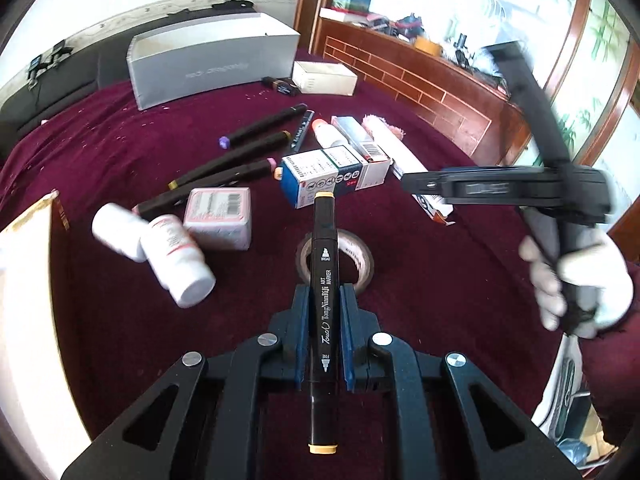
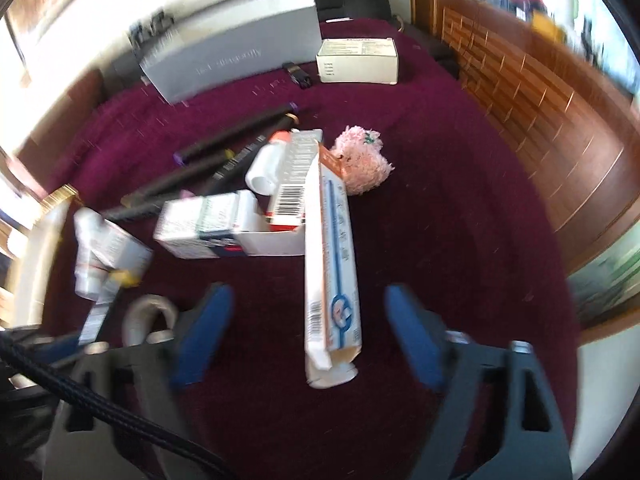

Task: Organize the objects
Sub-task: 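Carry the marker and the white box over the white tray with both tools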

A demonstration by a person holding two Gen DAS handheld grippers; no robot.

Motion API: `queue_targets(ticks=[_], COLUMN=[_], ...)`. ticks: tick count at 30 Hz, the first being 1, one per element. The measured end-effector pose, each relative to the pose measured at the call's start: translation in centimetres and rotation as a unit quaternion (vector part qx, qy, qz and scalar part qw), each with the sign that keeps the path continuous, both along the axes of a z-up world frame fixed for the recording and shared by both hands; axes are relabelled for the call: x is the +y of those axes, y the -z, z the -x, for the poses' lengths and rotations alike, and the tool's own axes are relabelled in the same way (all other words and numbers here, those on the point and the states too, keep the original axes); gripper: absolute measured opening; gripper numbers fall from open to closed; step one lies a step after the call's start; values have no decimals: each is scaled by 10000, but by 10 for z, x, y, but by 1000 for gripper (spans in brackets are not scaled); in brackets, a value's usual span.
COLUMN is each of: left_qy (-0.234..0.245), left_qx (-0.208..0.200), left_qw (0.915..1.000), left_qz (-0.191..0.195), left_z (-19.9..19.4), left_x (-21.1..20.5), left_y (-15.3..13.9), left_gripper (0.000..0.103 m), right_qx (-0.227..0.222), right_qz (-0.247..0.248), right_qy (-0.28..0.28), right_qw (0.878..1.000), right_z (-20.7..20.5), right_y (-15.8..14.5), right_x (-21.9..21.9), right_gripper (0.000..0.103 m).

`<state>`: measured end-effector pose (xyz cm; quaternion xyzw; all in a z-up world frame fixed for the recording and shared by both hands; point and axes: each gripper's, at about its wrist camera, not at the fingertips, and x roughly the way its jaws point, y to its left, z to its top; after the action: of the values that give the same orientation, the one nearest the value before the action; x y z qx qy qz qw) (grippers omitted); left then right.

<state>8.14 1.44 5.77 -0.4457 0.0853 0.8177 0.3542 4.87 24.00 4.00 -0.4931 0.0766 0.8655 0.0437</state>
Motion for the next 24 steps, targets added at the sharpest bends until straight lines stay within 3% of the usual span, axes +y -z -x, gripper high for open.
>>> queue_targets(ticks=[1,4,7,9,12,19,24], left_qy=[-37,-133,-191,-235,-321,-537,-821], left_qx=[17,-26,-94,-126,-158,-137,-230], left_qw=[10000,9997,9994,9990,9982,9948,9898], left_qz=[-51,-188,-272,-345,-482,-856,-1139], left_z=[-4,-10,-13,-14,-16,-22,-17], left_x=[-4,-13,-20,-25,-34,-64,-103], left_y=[-2,-4,-4,-4,-6,-19,-37], left_gripper=[11,12,12,12,12,12,12], right_qx=[-34,-152,-317,-373,-347,24,337], right_qz=[-199,-768,-802,-832,-483,408,1316], right_qy=[7,79,153,230,340,467,-61], right_qw=[9998,9969,9962,9956,9977,9981,9907], right_z=[3,15,24,29,22,-20,-35], right_y=[2,9,16,19,13,-22,-57], right_x=[-3,-10,-8,-4,5,22,-4], right_gripper=[53,45,42,25,13,13,14])
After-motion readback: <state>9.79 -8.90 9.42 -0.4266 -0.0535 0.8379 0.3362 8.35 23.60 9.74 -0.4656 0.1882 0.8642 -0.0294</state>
